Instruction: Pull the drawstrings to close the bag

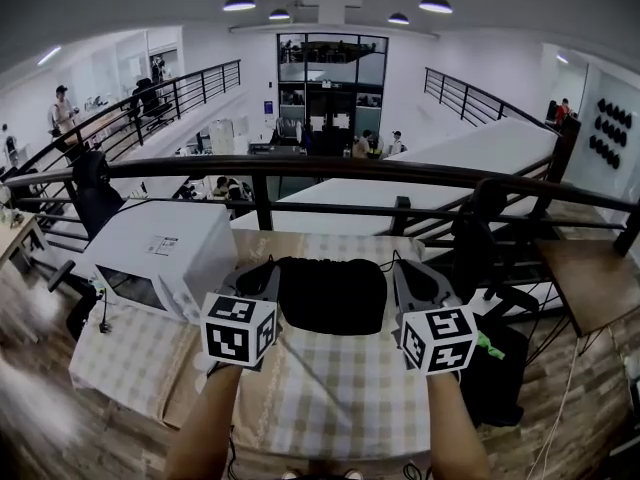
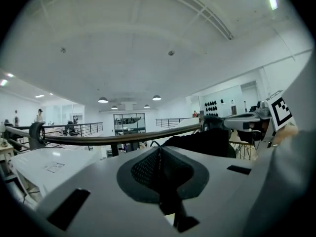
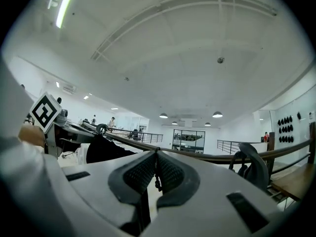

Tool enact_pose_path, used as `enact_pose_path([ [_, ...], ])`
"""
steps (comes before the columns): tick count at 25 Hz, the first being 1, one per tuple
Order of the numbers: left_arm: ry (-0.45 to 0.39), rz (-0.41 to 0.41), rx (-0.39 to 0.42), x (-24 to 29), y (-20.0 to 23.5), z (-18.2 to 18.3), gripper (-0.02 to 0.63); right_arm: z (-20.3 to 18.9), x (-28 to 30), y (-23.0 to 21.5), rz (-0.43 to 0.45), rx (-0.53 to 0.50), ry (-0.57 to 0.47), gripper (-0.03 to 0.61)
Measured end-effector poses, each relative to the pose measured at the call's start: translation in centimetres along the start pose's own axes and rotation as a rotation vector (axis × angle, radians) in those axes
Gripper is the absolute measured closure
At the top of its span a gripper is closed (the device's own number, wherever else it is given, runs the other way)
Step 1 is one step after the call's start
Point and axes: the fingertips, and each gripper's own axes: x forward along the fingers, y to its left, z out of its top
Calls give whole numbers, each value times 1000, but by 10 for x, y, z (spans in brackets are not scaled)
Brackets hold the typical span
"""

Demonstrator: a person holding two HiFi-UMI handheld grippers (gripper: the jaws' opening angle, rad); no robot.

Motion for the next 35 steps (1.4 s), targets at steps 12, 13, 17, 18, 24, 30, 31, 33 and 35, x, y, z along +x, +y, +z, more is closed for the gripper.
enact_pose_path([
  [12,-77,64,-9,-19,-9,19,581,10,-19,-10,-54,31,-63,555],
  [13,-76,66,-10,-20,-8,18,581,9,-20,-10,-62,24,-62,554],
  [17,-78,76,-11,-25,-5,15,581,8,-25,-11,-99,4,-60,555],
  [18,-79,80,-12,-27,-3,15,581,7,-25,-12,-106,5,-59,555],
  [24,-86,102,-24,-36,6,15,581,6,-29,-17,-139,9,-50,555],
  [30,-80,114,-34,-38,12,11,581,1,-30,-23,-161,10,-35,555],
  [31,-78,115,-36,-38,13,9,581,0,-31,-24,-165,11,-33,555],
  [33,-74,115,-40,-38,16,6,581,-3,-31,-26,-174,15,-28,555],
  [35,-71,117,-47,-38,18,4,581,-6,-33,-30,-186,26,-22,555],
])
